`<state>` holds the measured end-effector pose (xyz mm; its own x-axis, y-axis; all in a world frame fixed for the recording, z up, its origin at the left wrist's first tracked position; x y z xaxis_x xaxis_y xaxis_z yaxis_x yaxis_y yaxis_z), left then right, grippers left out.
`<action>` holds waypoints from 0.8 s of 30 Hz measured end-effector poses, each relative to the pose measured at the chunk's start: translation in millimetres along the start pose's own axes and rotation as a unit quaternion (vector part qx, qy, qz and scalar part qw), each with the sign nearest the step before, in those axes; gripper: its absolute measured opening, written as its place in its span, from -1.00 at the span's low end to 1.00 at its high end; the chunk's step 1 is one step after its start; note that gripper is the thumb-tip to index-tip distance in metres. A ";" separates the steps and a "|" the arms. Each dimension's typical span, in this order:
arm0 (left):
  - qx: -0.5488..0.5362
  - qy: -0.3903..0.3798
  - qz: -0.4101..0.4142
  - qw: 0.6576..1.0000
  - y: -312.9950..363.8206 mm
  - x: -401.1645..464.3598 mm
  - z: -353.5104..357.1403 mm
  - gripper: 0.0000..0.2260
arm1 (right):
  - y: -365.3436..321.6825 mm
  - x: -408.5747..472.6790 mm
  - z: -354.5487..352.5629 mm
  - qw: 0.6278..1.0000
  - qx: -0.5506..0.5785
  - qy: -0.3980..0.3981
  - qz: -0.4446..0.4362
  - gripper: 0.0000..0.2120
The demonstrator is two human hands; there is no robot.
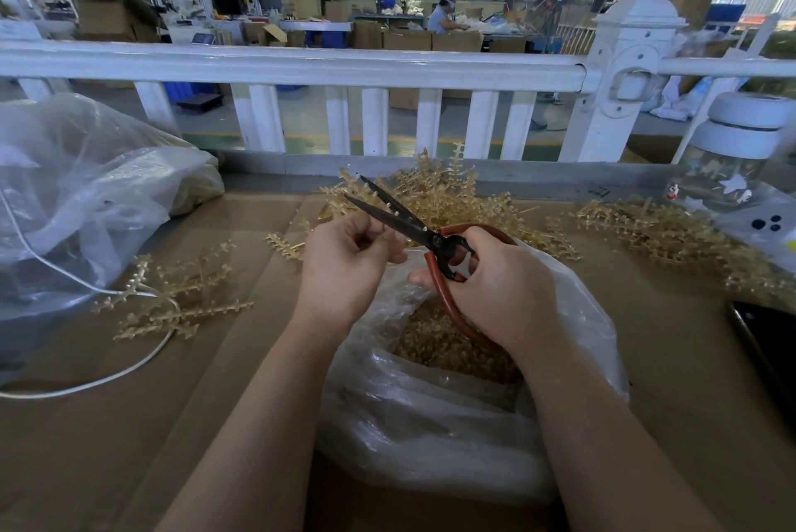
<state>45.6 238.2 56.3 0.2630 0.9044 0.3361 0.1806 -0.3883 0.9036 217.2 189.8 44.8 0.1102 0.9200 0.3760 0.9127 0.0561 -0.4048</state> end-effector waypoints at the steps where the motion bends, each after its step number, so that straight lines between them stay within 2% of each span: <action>1: 0.002 0.000 0.000 1.000 0.1 -0.1 -0.1 -0.85 | 0.1 0.2 0.2 1.000 0.001 -0.001 0.000 -0.42; 16: -0.056 0.002 -0.007 0.998 -6.8 2.7 0.0 -0.80 | 3.0 2.2 3.7 1.000 0.025 0.017 -0.004 -0.35; 22: -0.167 0.021 -0.074 0.983 -16.7 2.5 5.1 -0.80 | 8.7 2.2 12.4 0.997 0.071 -0.030 0.004 -0.44; 24: -0.207 0.038 -0.096 0.973 -20.3 2.1 4.4 -0.80 | 9.0 2.2 13.8 0.996 0.080 -0.045 0.011 -0.53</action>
<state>46.6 247.2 37.5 0.1888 0.9696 0.1555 -0.1821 -0.1210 0.9758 220.2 197.7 30.5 0.0863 0.9524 0.2922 0.8356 0.0906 -0.5419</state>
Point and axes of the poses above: each hand's wrist, its own x-axis towards the middle knuckle, its own z-axis out of the palm, y = z × x, the point moved 6 cm from there along x, towards the middle knuckle, and after that the axes turned 9 degrees about -y, right-handed, at the moved point
